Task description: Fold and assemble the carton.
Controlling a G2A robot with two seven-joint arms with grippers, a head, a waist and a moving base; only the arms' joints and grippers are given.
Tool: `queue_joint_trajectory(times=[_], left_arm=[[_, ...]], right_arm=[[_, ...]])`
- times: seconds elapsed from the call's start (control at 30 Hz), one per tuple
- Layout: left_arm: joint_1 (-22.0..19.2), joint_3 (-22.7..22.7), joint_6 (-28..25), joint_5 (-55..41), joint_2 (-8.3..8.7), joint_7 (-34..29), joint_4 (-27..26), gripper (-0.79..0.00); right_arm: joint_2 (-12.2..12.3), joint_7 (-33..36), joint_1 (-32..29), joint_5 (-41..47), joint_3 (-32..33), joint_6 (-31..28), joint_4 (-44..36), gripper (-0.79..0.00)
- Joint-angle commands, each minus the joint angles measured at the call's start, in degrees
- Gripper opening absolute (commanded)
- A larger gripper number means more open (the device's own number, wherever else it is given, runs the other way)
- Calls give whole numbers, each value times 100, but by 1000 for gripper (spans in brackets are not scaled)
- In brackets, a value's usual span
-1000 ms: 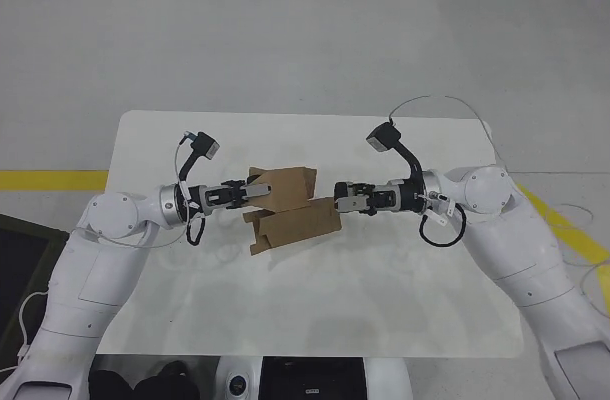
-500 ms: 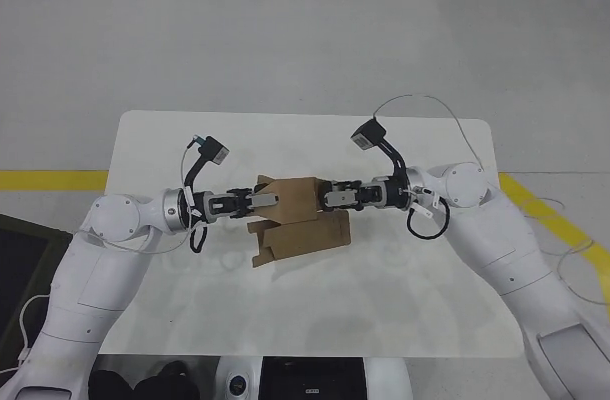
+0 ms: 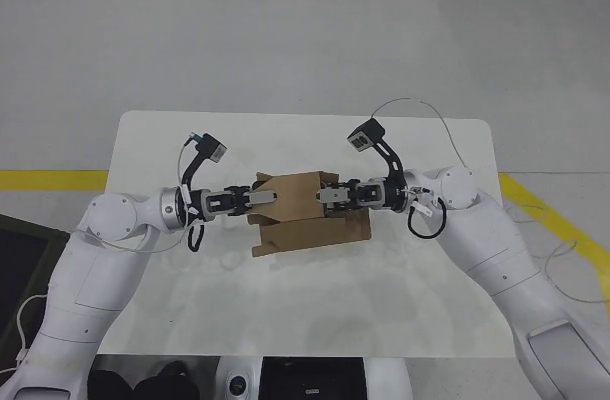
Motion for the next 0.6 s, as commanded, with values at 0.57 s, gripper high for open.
queue_joint_trajectory(times=[0.57], left_arm=[[25,57,7,-23,3,-5,-48,-785]], right_arm=[[-154,150,275,-478,-34,153,181,-416]])
